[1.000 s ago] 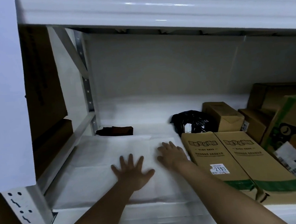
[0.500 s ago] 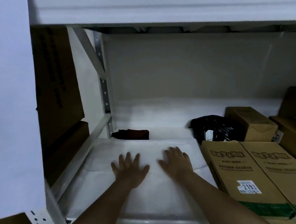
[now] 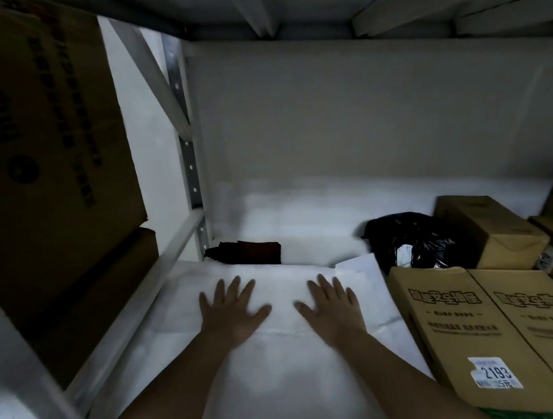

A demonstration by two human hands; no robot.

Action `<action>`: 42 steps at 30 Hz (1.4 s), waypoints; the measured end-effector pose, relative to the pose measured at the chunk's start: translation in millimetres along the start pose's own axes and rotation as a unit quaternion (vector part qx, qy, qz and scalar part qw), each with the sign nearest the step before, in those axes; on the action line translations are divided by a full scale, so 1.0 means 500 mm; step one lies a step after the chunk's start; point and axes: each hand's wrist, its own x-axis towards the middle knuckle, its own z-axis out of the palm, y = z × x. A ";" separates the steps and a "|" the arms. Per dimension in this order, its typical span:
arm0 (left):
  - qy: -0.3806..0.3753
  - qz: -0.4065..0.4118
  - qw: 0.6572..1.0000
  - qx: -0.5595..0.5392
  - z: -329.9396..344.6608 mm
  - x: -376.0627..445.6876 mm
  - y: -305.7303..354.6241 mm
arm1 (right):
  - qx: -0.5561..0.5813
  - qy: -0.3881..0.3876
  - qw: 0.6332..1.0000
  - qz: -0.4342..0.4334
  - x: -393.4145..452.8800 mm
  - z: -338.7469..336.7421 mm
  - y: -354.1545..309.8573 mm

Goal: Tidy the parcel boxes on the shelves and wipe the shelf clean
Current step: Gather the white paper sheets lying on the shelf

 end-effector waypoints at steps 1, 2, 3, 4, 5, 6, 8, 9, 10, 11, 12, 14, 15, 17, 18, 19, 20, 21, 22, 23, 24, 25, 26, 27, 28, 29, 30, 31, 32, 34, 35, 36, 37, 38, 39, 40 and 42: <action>0.004 -0.008 1.000 0.001 -0.001 -0.001 -0.005 | 0.000 0.007 1.000 0.013 -0.002 -0.002 0.006; 0.010 -0.017 1.000 0.001 -0.002 -0.001 -0.012 | -0.003 0.012 1.000 0.026 -0.005 -0.002 0.013; 0.016 -0.028 0.999 0.000 -0.002 -0.002 -0.019 | -0.008 0.016 0.999 0.038 -0.009 -0.003 0.018; 0.022 -0.040 0.999 0.000 -0.002 -0.003 -0.025 | -0.008 0.019 0.999 0.050 -0.013 -0.004 0.021; 0.029 -0.055 0.998 -0.004 -0.001 -0.005 -0.030 | -0.001 0.022 0.998 0.059 -0.016 -0.003 0.023; 0.037 -0.070 0.997 -0.009 0.002 -0.006 -0.034 | 0.005 0.026 0.997 0.068 -0.019 -0.002 0.022; 0.054 -0.091 0.994 -0.018 0.005 -0.007 -0.039 | 0.013 0.034 0.996 0.080 -0.026 0.001 0.018; 0.067 -0.097 0.993 -0.018 0.006 -0.008 -0.042 | 0.018 0.041 0.996 0.083 -0.027 0.002 0.018; 0.082 -0.100 0.991 -0.017 0.005 -0.007 -0.047 | 0.024 0.046 0.995 0.087 -0.028 0.004 0.019; 0.095 -0.105 0.990 -0.018 0.004 -0.006 -0.057 | 0.027 0.050 0.994 0.088 -0.029 0.004 0.021; 0.105 -0.116 0.987 -0.022 0.003 -0.007 -0.069 | 0.028 0.055 0.994 0.085 -0.028 0.005 0.022; 0.105 -0.134 0.985 -0.036 0.002 -0.006 -0.092 | 0.032 0.067 0.994 0.080 -0.029 0.007 0.022; 0.103 -0.133 0.985 -0.040 0.002 -0.006 -0.099 | 0.028 0.070 0.994 0.082 -0.029 0.008 0.023; 0.094 -0.133 0.986 -0.043 0.004 -0.006 -0.104 | 0.028 0.064 0.994 0.085 -0.030 0.008 0.024; 0.083 -0.136 0.986 -0.041 0.000 -0.006 -0.102 | 0.028 0.060 0.994 0.085 -0.031 0.005 0.022; 0.075 -0.136 0.987 -0.033 -0.006 -0.008 -0.099 | 0.029 0.072 0.994 0.077 -0.033 0.001 0.022; 0.084 -0.123 0.989 -0.017 -0.010 -0.017 -0.096 | 0.030 0.111 0.991 0.063 -0.034 -0.002 0.021; 0.124 -0.092 0.988 0.008 -0.010 -0.024 -0.093 | 0.034 0.147 0.988 0.038 -0.035 -0.007 0.020; 0.181 -0.049 0.981 0.038 -0.007 -0.034 -0.089 | 0.030 0.167 0.985 0.023 -0.043 -0.015 0.017; 0.232 -0.005 0.971 0.055 -0.006 -0.044 -0.083 | 0.025 0.182 0.983 0.011 -0.051 -0.022 0.014; 0.265 0.027 0.962 0.061 -0.003 -0.055 -0.077 | 0.018 0.192 0.981 -0.007 -0.055 -0.017 0.013; 0.269 0.052 0.960 0.063 -0.001 -0.071 -0.067 | -0.006 0.197 0.980 -0.033 -0.065 -0.018 0.005; 0.250 0.064 0.965 0.047 -0.001 -0.084 -0.052 | -0.018 0.188 0.981 -0.050 -0.078 -0.023 -0.007; 0.215 0.056 0.975 0.016 0.000 -0.099 -0.035 | -0.010 0.158 0.986 -0.055 -0.092 -0.024 -0.019; 0.162 0.024 0.986 -0.010 -0.003 -0.115 -0.019 | 0.003 0.131 0.990 -0.050 -0.106 -0.026 -0.032; 0.098 -0.007 0.995 -0.024 -0.001 -0.133 -0.008 | 0.000 0.095 0.995 -0.042 -0.121 -0.023 -0.042; 0.029 -0.028 0.999 -0.017 -0.001 -0.151 -0.001 | 0.000 0.049 0.999 -0.023 -0.138 -0.024 -0.047; -0.009 -0.043 0.999 0.002 0.001 -0.169 0.003 | -0.002 0.011 1.000 -0.010 -0.153 -0.026 -0.051; -0.030 -0.052 0.998 0.015 0.006 -0.191 0.001 | 0.001 -0.015 1.000 -0.001 -0.174 -0.034 -0.056; -0.057 -0.072 0.995 0.023 0.013 -0.228 -0.012 | -0.005 -0.053 0.999 0.004 -0.211 -0.042 -0.060; -0.064 -0.085 0.994 0.020 0.014 -0.243 -0.019 | -0.011 -0.073 0.997 0.009 -0.227 -0.042 -0.059; -0.069 -0.095 0.993 0.021 0.018 -0.256 -0.026 | -0.015 -0.091 0.996 0.017 -0.244 -0.041 -0.059; -0.068 -0.102 0.992 0.021 0.019 -0.268 -0.030 | -0.018 -0.101 0.994 0.024 -0.257 -0.034 -0.056; -0.063 -0.107 0.992 0.019 0.017 -0.275 -0.034 | -0.020 -0.104 0.994 0.025 -0.265 -0.028 -0.055; -0.059 -0.112 0.992 0.015 0.017 -0.280 -0.036 | -0.019 -0.108 0.994 0.026 -0.271 -0.023 -0.053; -0.056 -0.118 0.991 0.011 0.016 -0.282 -0.038 | -0.015 -0.111 0.993 0.030 -0.275 -0.021 -0.052; -0.058 -0.132 0.990 0.006 0.011 -0.283 -0.047 | 0.001 -0.121 0.992 0.037 -0.274 -0.020 -0.051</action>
